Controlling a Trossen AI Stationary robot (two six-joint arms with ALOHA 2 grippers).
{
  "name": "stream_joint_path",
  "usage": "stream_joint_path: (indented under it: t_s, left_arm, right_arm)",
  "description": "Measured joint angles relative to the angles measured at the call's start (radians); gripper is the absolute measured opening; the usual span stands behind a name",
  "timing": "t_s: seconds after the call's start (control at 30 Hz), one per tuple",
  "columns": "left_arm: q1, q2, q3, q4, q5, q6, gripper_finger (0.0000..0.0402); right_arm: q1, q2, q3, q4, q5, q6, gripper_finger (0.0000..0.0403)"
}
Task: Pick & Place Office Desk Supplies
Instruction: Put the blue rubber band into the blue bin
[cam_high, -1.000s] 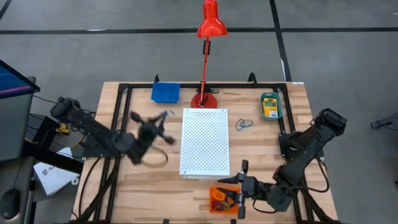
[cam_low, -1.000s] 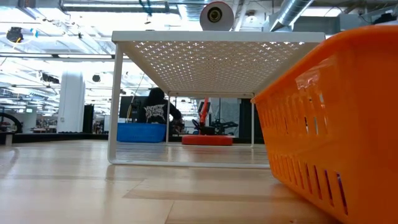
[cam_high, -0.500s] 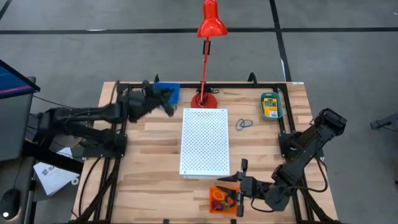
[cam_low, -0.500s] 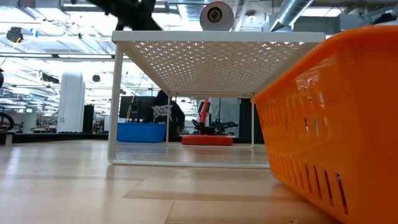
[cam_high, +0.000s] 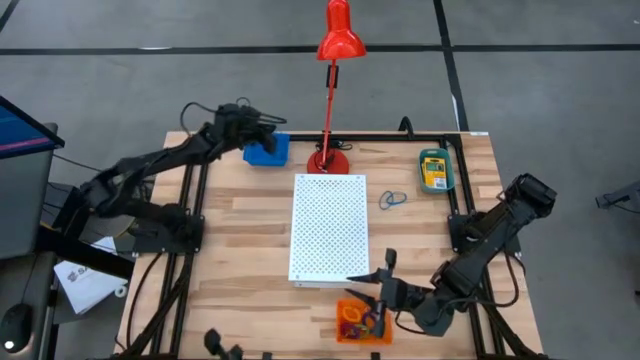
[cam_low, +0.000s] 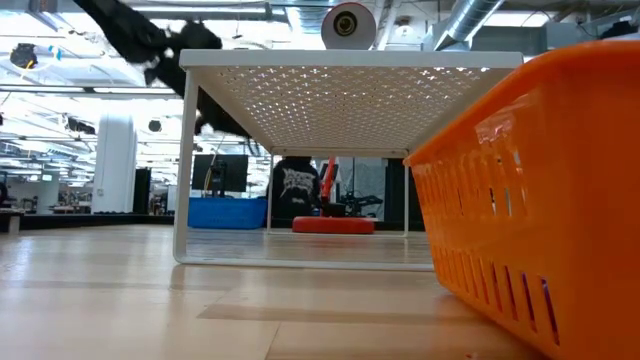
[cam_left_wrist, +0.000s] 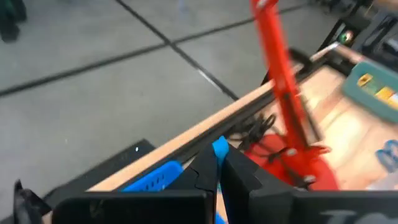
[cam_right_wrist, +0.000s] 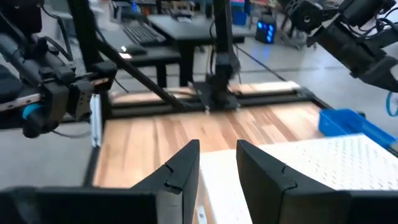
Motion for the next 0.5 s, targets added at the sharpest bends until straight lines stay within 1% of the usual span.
stream_joint_path:
  t_s: [0.13, 0.2, 0.27, 0.37, 0.5]
  left_arm:
    - [0.054, 0.132, 0.000, 0.065, 0.041, 0.001, 0.0000]
    - [0.075, 0.181, 0.000, 0.095, 0.077, 0.001, 0.0000]
    - [0.090, 0.218, 0.000, 0.102, 0.089, 0.003, 0.0000]
    - [0.106, 0.252, 0.000, 0.089, 0.093, 0.021, 0.0000]
    - [0.109, 0.261, 0.000, 0.048, 0.094, 0.027, 0.0000]
  right_arm:
    - [-0.017, -0.011, 0.000, -0.125, 0.002, 0.103, 0.0103]
    - [-0.024, -0.013, 0.000, -0.167, 0.013, 0.136, 0.0103]
    - [-0.025, -0.012, 0.000, -0.190, 0.025, 0.150, 0.0103]
    - [-0.024, -0.012, 0.000, -0.214, 0.026, 0.173, 0.0103]
    - [-0.024, -0.012, 0.000, -0.218, 0.027, 0.173, 0.0103]
